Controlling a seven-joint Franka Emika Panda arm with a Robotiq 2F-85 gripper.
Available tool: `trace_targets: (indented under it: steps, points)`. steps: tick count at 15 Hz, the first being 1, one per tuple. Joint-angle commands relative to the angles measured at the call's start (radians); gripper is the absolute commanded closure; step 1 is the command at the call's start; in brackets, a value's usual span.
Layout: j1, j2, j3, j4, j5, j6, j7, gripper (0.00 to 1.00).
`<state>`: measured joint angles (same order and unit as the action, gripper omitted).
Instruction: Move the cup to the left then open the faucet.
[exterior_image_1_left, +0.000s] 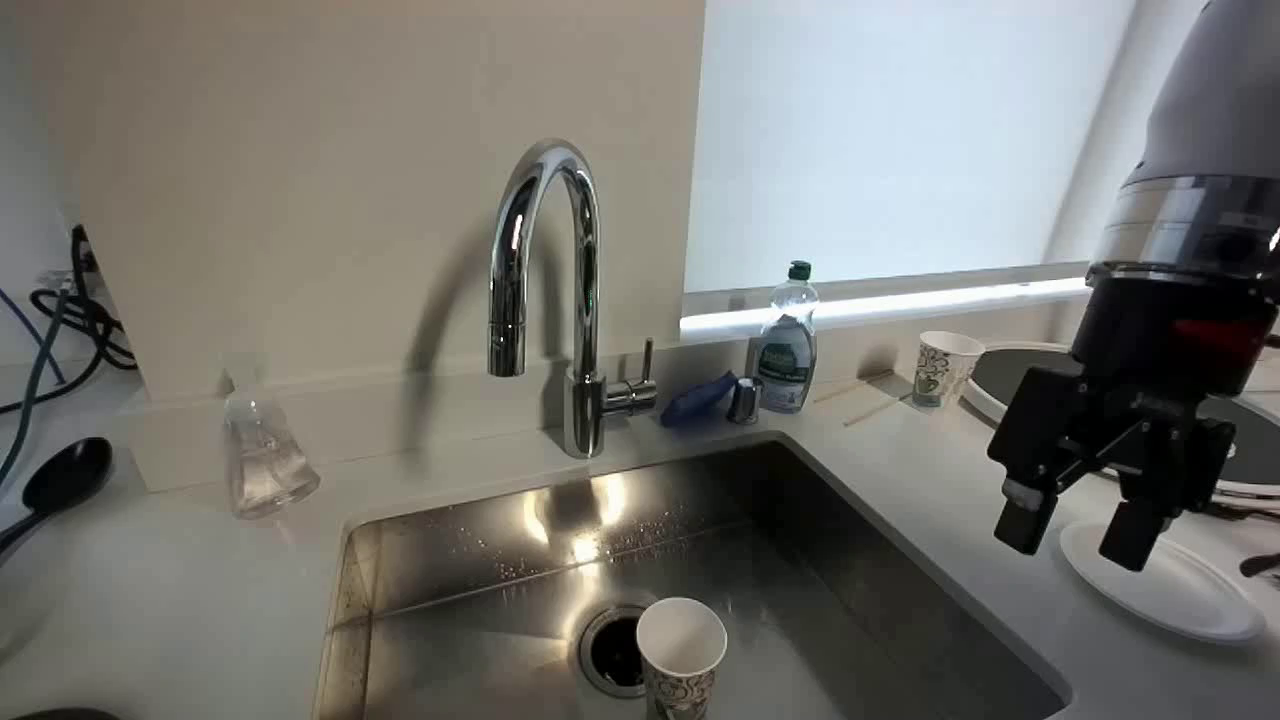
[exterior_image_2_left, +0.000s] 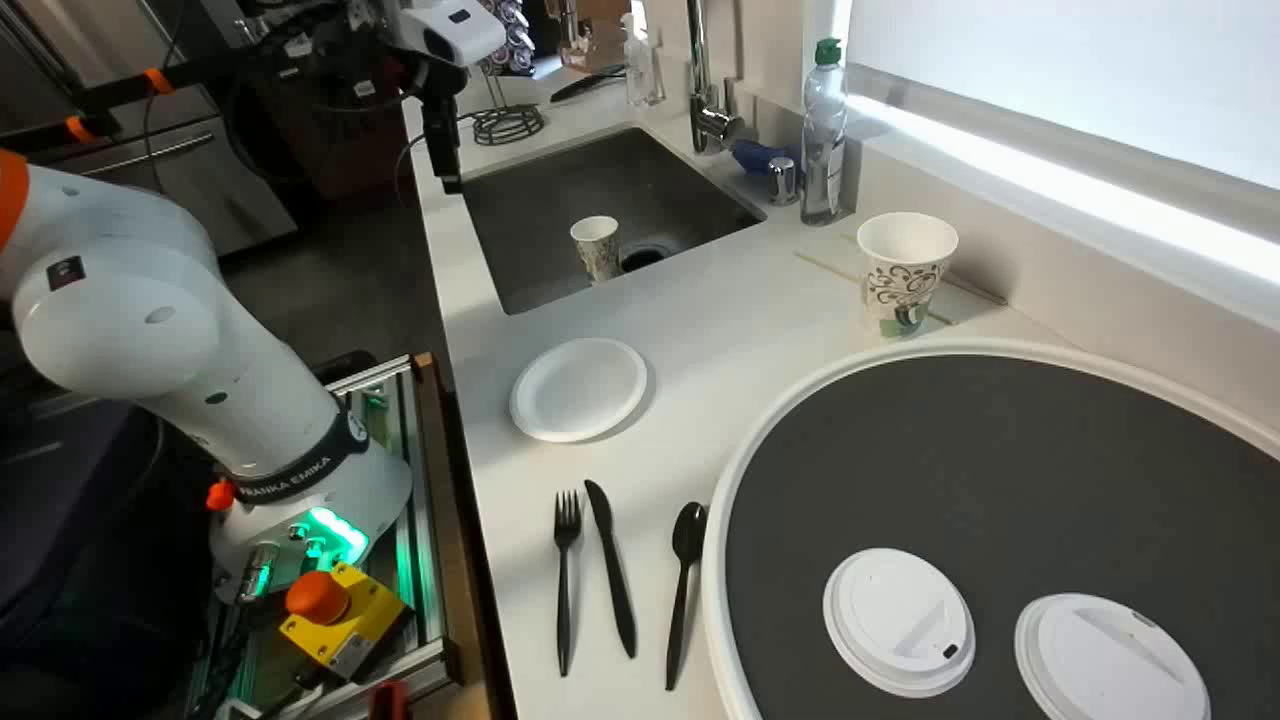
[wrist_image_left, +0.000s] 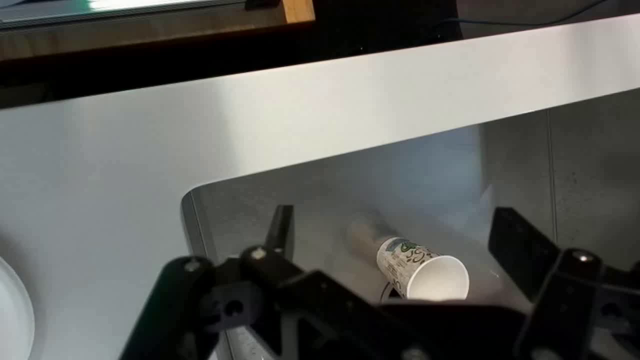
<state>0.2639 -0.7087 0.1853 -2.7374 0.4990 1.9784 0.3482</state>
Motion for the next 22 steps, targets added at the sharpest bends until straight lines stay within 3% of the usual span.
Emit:
trace_targets:
  steps: [1, 7, 10, 13, 16, 20, 21, 22]
  points:
    - [-0.019, -0.002, 0.016, 0.002, 0.01, -0.008, -0.009, 0.0]
    - [-0.019, 0.001, 0.016, 0.002, 0.009, -0.008, -0.009, 0.0]
    - [0.001, 0.091, 0.082, 0.078, -0.029, -0.004, 0.0, 0.0]
    - [0.001, 0.146, 0.192, 0.121, -0.062, 0.113, 0.053, 0.0]
    - [0.004, 0.223, 0.278, 0.143, -0.08, 0.318, 0.128, 0.0]
    - [0.025, 0.336, 0.313, 0.166, -0.108, 0.482, 0.18, 0.0]
    - [0.041, 0.272, 0.276, 0.145, -0.106, 0.433, 0.162, 0.0]
    - [0.044, 0.296, 0.279, 0.15, -0.109, 0.455, 0.164, 0.0]
